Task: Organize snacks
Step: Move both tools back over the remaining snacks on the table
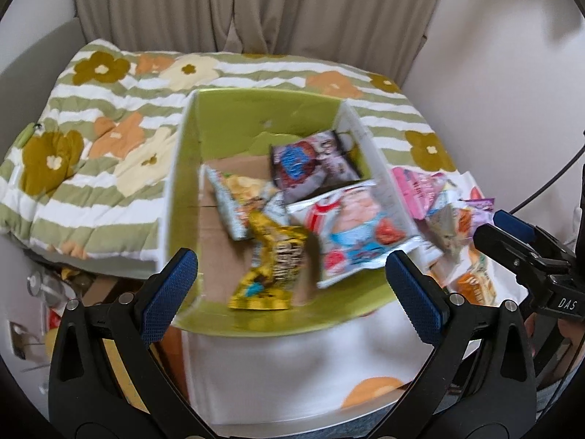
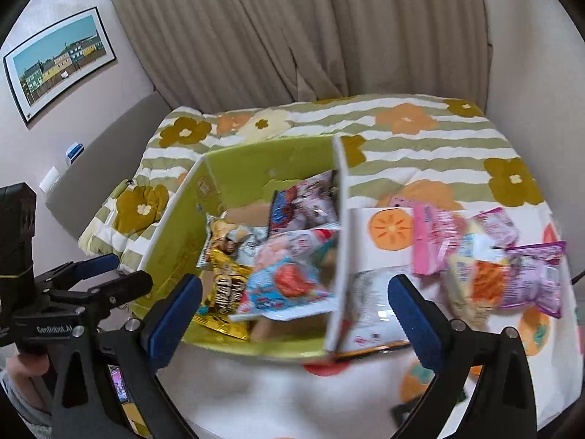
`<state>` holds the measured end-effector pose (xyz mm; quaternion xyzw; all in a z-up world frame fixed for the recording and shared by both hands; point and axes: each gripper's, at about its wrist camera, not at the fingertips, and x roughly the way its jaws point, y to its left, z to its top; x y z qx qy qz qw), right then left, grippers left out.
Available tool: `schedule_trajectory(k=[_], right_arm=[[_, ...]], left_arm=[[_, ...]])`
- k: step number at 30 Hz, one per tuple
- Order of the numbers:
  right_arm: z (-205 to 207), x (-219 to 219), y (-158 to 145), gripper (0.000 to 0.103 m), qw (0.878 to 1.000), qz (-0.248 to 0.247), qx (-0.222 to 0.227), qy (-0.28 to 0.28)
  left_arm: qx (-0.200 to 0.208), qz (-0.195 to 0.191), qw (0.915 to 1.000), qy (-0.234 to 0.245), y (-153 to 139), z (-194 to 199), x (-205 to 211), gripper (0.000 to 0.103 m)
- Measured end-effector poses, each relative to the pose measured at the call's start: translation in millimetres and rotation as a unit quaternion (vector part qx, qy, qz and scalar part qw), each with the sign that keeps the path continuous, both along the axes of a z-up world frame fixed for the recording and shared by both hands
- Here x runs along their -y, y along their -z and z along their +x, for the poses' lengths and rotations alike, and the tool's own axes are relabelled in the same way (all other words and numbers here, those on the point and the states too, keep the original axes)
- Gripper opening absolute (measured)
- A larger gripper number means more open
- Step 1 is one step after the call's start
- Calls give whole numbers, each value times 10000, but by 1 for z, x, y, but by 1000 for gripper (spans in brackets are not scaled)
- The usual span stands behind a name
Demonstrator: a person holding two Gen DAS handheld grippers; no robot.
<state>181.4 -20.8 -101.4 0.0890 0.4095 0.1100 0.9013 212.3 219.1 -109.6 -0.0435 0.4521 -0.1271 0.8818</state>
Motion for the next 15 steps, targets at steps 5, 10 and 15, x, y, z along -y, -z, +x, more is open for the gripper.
schedule_trajectory(k=[5,10,15], right_arm=[[-20,47,-13,101,9997,-72,194,140],[-39,103,-21,101,9991,-75,234,333],[-57,154,-17,101,9987,-108,152,476]], left_arm=[[60,-85,9999,63,-7,-18,45,102],[86,-45,9998,201,-8,-36,100,102],[90,13,9992,379,0,-56,151,102]])
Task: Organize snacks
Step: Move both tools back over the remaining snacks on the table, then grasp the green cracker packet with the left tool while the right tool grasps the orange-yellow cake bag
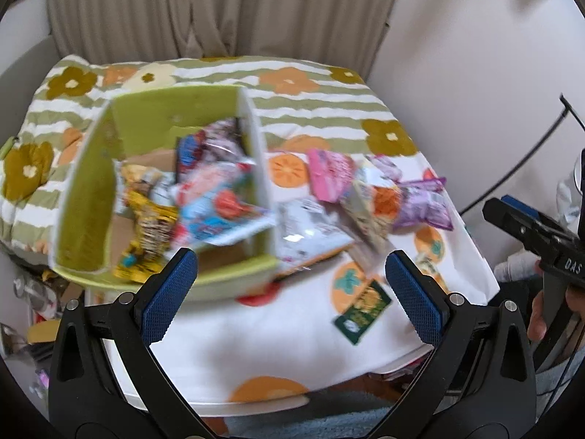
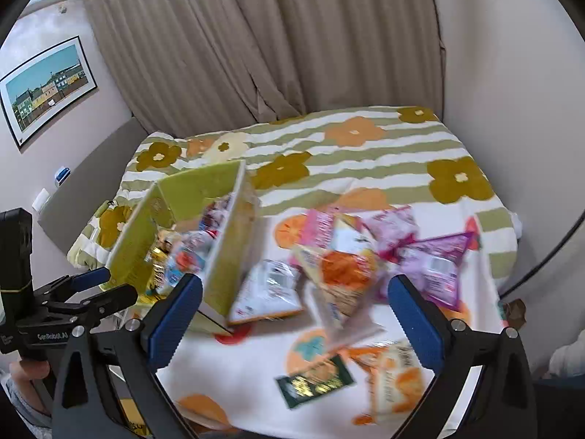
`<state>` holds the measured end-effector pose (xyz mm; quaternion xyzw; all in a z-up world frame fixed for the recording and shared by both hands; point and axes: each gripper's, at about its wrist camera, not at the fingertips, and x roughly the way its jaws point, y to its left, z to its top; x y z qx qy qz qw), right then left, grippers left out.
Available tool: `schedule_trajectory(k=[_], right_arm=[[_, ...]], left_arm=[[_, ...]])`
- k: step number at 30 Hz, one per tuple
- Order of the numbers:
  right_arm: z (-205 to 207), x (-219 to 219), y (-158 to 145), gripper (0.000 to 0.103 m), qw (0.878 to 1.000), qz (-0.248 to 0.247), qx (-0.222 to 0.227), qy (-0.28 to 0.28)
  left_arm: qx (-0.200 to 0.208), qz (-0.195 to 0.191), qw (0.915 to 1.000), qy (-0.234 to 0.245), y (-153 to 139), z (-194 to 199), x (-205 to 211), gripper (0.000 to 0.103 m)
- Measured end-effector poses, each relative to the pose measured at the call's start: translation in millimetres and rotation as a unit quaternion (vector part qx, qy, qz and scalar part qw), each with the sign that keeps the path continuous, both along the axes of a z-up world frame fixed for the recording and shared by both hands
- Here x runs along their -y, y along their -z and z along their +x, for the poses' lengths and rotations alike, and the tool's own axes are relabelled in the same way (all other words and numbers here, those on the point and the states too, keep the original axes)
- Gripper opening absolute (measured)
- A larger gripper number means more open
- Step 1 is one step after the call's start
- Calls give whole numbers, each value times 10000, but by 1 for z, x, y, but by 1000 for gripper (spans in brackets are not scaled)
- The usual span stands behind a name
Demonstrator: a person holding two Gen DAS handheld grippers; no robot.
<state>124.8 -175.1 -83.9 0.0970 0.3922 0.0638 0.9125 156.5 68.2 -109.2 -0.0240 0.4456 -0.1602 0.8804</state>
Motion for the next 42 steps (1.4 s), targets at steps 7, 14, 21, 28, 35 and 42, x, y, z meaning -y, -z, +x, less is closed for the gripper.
schedule_trajectory(k=[7,14,21,28,35,42], right_arm=[[-20,51,17,101,9998,-141,-124,31],[-26,84,48,101,9987,-177,-469,-123],[-27,86,91,101,9964,-264,-708,-392],[-26,79,127,101,9951,-243,-922,-256],[-28,74,149,101,9934,-201,-1125,5],[-31,65,157,101,9914,-390,-1243,158]], left_arm=[[40,207,9996,170,29,-26,60,102],[-116,521,9961,707,76,-38,103,102],[-351,906,9861,1349,125,-36,129,102],[-495,1225,9706,2010,154,-27,145,95],[-668,1425,9531,2584,177,-20,153,83],[-768,1582,9403,2913,190,-15,157,77]])
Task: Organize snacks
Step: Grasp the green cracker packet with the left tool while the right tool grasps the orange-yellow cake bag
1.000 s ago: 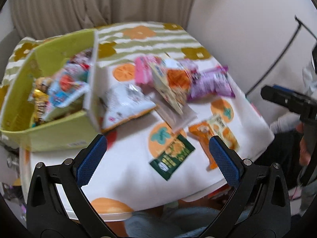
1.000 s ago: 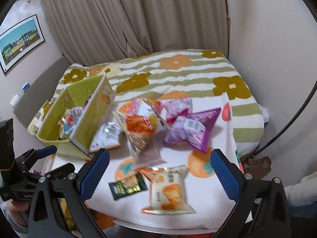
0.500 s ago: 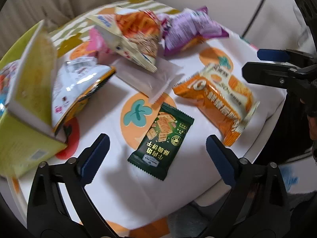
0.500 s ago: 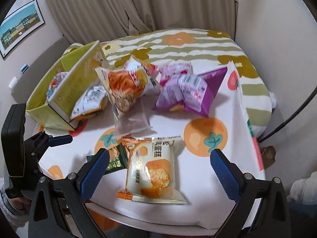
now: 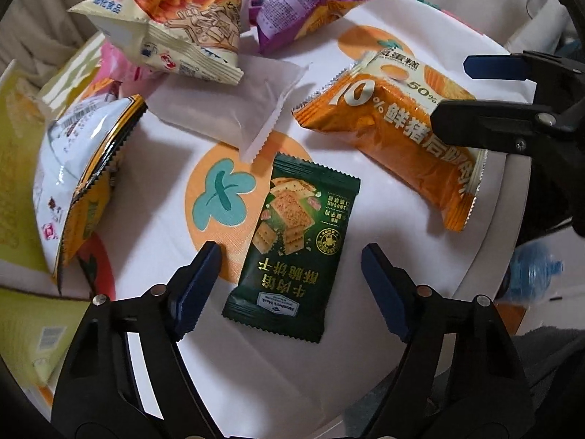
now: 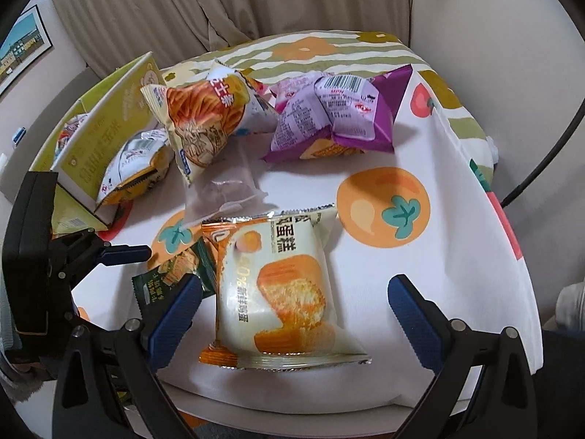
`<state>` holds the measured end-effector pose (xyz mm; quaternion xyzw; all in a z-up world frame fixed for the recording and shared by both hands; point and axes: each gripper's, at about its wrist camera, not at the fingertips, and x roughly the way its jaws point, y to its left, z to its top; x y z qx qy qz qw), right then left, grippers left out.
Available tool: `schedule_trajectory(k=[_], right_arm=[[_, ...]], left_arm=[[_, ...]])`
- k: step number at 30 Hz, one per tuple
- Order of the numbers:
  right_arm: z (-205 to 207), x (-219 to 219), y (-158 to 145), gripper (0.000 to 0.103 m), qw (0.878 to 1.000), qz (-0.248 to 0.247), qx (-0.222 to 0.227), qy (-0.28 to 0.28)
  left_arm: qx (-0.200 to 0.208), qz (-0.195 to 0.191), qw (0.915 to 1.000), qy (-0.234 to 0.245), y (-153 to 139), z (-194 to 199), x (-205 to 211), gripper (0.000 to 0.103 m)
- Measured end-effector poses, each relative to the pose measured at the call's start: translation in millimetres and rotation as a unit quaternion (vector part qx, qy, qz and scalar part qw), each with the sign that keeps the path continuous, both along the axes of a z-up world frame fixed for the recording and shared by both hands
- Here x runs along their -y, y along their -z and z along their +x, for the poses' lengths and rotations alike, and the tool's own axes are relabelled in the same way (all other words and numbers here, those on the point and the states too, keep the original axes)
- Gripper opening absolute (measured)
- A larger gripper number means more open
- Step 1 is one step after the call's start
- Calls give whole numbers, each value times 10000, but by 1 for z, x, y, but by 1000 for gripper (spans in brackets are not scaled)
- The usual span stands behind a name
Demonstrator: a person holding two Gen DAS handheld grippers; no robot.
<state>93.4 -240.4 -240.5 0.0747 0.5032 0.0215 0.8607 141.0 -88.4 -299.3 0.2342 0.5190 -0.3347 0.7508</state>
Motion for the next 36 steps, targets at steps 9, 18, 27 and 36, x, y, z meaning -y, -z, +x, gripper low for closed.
schedule_trajectory(k=[9,18,27,36], right_arm=[[0,-8,9,101,9997,-206,-105,-128],[7,-12,17,101,9988,-355,-193,-269],[23,-16,37,81,9969,-350,-470,-526],[20,-21,34,63,9962,-362,-383,-698]], left_arm=[[-2,68,9985,547,-6,-3,14,44],[-17,63,9998,170,-10,0,16,42],[-67,41,9996,-276,-12,0,-1,42],[-184,-140,9974,-681,-14,4,-12,42]])
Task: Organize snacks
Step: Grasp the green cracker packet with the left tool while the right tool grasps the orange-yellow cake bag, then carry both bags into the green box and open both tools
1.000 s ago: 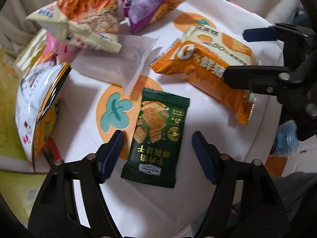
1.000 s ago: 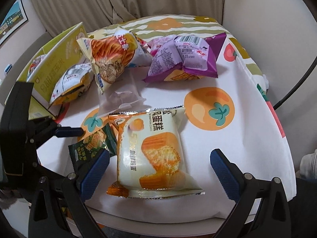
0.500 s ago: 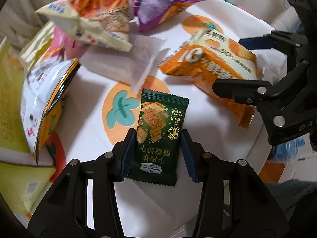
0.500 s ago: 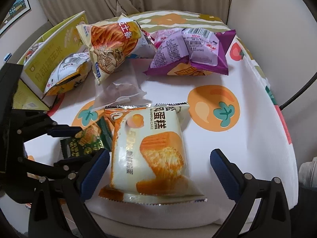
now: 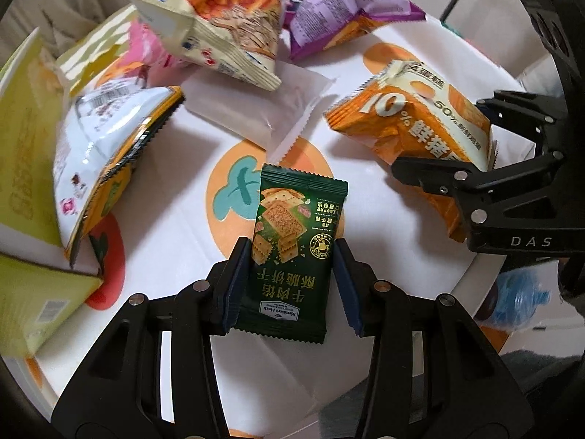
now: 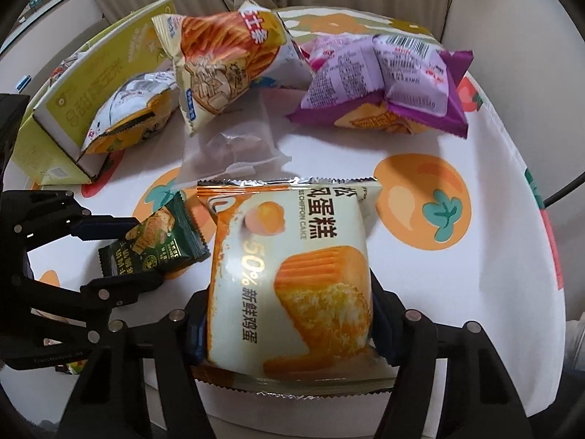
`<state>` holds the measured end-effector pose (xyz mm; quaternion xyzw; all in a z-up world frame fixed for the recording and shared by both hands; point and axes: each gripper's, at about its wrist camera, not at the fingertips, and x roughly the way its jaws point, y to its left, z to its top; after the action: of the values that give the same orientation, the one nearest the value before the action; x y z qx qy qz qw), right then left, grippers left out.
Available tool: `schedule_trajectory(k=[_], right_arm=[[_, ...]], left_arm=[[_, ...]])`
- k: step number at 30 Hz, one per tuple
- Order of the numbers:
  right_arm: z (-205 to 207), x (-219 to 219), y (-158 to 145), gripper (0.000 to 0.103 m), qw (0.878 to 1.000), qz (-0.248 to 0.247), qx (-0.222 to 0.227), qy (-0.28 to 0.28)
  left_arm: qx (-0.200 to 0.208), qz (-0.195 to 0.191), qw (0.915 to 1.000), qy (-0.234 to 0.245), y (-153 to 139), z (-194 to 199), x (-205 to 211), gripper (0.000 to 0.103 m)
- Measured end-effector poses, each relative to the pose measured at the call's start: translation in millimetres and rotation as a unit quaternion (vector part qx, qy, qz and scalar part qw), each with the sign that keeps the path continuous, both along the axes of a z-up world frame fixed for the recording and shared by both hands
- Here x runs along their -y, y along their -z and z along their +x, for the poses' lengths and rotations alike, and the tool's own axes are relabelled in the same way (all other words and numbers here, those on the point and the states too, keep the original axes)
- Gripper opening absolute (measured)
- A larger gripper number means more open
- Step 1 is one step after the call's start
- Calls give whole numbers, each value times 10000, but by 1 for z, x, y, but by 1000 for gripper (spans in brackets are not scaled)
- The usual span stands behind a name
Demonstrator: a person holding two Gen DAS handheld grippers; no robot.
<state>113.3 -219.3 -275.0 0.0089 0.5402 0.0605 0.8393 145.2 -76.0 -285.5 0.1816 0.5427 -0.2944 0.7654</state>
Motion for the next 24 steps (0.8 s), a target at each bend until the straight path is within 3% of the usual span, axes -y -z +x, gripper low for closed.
schedule_trajectory(k=[11,17,24], right_arm=[[-9,11,-53,63,9993,126,361,12],[-11,5,-104,63,9966,164,746,-311],[12,-11,-147,63,9883,451,1182,-846]], left_arm=[[236,-378,9966,-691,-56,-5,-13,42],[534,-844,9845,-1444,-112,-14,-33,42],[947,-949,9672,-2157,-158,-4,-72,42]])
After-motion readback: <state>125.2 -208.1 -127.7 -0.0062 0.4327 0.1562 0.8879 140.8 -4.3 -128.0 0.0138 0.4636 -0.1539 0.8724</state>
